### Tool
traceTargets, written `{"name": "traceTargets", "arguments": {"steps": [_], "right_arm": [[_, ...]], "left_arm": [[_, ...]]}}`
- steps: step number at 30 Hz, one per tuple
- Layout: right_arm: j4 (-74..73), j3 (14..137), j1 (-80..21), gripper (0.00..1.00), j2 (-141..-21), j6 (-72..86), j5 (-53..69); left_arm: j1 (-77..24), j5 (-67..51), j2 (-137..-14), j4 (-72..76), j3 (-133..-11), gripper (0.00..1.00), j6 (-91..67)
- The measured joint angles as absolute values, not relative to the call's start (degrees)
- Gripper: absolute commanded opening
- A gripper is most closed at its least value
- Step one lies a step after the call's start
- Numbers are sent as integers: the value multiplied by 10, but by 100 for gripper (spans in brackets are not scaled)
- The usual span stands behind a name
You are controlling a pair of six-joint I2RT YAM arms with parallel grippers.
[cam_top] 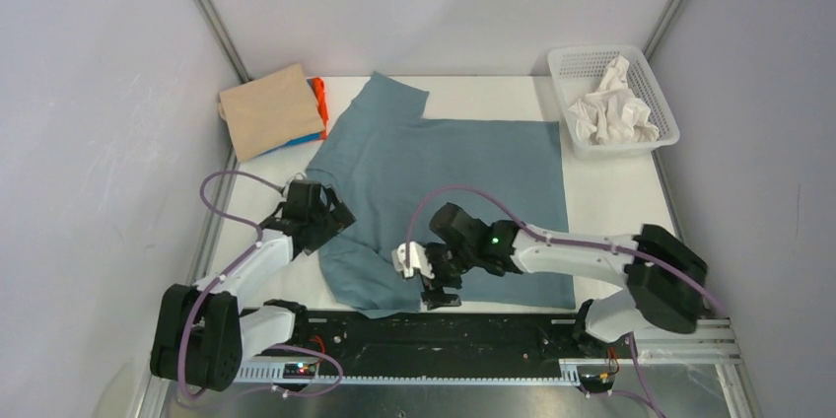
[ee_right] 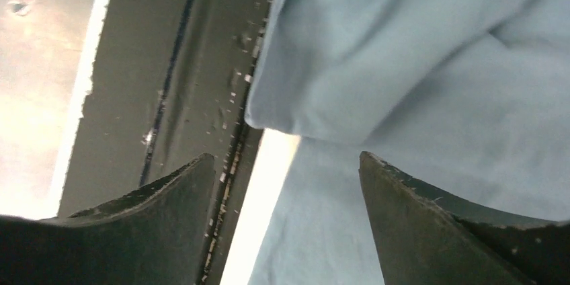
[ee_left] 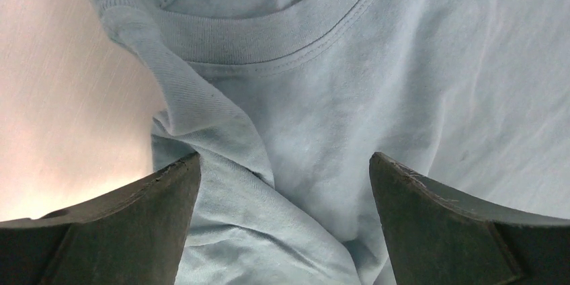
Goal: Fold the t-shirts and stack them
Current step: Flatten out the tshirt
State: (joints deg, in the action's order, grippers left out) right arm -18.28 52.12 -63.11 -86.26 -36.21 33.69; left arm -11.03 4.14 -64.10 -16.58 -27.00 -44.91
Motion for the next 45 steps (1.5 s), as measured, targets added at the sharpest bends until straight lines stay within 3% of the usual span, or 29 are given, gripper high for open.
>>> {"name": "traceTargets", "arguments": {"steps": [3, 10, 15, 22, 35, 39, 45], "right_arm": [[-137, 475, -625, 98, -800, -298, 283], [-6, 408, -512, 100, -716, -7, 124], [0, 330, -401, 99, -709, 159, 42], [1, 320, -295, 99, -780, 245, 16], [107, 343, -170, 99, -851, 256, 107], [60, 343, -185, 100, -821, 244, 65], [-68, 343, -219, 99, -614, 251, -50]], "left_arm": [[-110, 41, -642, -187, -283, 100, -444], [-110, 41, -651, -204, -324, 100, -428], [-111, 40, -693, -205, -349, 100, -416], [-111, 37, -809, -211, -410, 100, -403], [-112, 11, -966, -212, -573, 100, -379], [-132, 42, -913, -243, -574, 100, -375], [-247, 140, -642, -285, -543, 100, -384]]}}
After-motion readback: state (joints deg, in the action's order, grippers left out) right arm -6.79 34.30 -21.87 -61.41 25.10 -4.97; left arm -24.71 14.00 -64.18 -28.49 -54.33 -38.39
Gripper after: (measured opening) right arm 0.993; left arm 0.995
